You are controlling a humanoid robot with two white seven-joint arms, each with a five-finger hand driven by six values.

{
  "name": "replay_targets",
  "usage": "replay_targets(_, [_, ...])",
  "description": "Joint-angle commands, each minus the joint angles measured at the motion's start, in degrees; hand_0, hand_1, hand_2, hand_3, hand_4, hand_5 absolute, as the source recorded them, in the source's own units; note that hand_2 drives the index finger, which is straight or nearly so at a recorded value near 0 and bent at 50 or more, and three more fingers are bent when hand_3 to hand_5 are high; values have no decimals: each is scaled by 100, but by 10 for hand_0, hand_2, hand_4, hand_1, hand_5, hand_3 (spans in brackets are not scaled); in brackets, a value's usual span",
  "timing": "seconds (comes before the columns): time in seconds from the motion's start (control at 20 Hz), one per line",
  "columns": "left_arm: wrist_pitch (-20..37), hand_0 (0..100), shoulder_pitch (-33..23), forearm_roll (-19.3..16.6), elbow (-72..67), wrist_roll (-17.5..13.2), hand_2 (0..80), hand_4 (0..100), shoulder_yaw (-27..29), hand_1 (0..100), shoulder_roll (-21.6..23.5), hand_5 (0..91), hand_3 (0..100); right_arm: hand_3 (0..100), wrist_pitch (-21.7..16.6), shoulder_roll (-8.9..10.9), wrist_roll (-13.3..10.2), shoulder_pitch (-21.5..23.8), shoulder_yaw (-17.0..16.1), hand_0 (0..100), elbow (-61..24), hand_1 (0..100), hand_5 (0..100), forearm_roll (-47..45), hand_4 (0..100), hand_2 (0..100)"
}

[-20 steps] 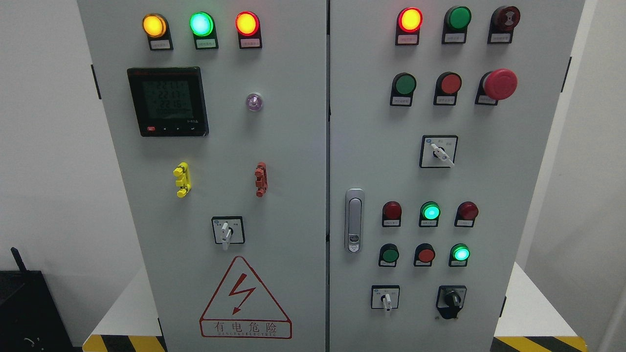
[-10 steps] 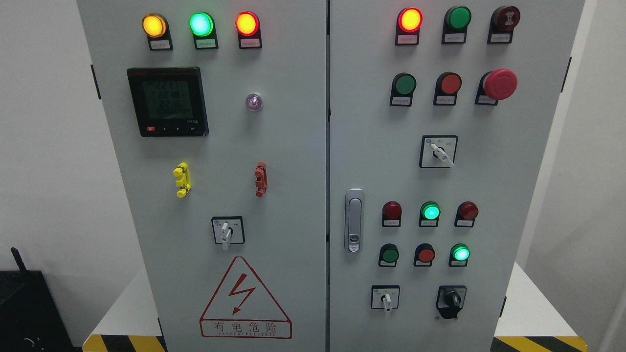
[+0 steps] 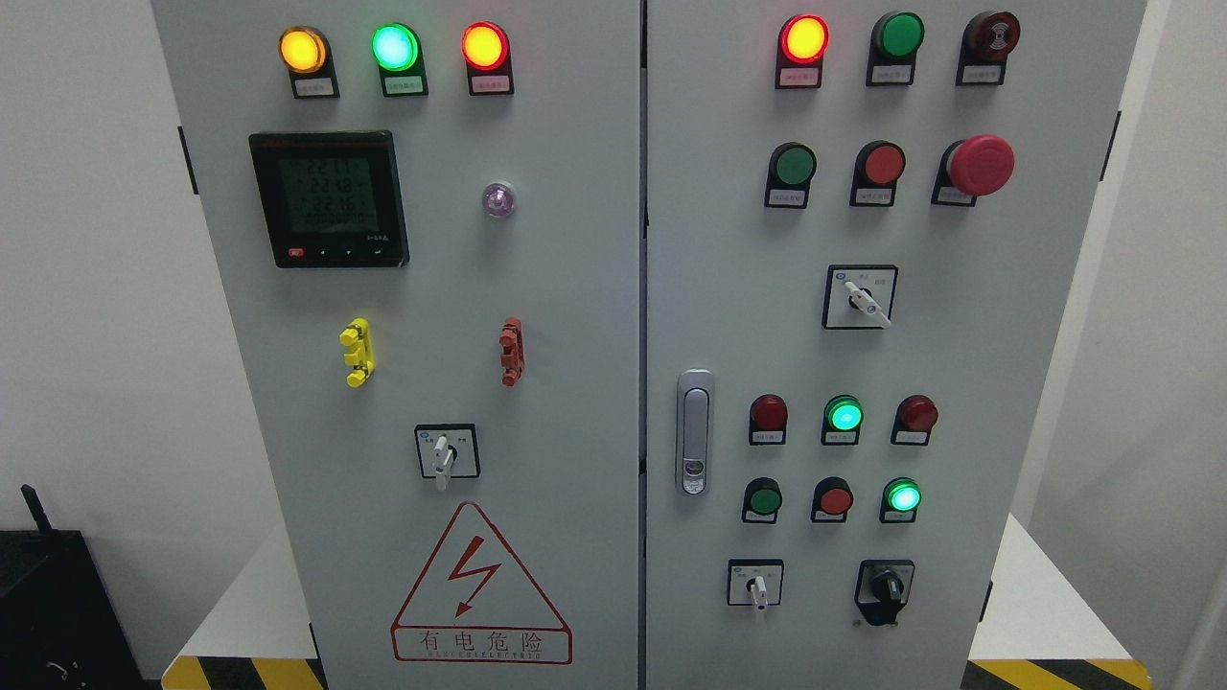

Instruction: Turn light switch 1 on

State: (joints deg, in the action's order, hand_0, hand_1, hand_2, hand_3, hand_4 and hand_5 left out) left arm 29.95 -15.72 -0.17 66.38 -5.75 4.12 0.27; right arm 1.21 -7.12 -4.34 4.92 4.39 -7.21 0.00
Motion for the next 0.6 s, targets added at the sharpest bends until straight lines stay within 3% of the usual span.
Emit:
replay_targets(0.0, [-68, 278, 77, -150, 2396, 21, 327, 652, 282, 350, 35, 487, 534, 0, 2, 0, 3, 0, 0, 0, 0, 0, 0, -141, 0, 0])
replay_targets(0.1, [-77, 276, 113, -141, 2642, 21, 352, 694, 274, 371, 52, 589, 575, 0, 2, 0, 3, 0, 0, 0, 0, 0, 0, -141, 0, 0])
replay_targets(0.25, [-85, 272, 183, -150, 2819, 21, 398, 758, 274, 386, 70, 669, 647, 0, 2, 0, 3, 0, 0, 0, 0, 0, 0, -141, 0, 0])
replay_targets(0.4, [-216, 270, 236, -150, 3126, 30, 414, 776, 256, 398, 79, 702, 670, 0, 2, 0, 3, 0, 0, 0, 0, 0, 0, -141, 0, 0])
replay_targets(0.55, [-778, 268, 419, -132, 3512, 30, 416, 781, 230, 405, 79, 705, 674, 0, 2, 0, 3, 0, 0, 0, 0, 0, 0, -141, 0, 0])
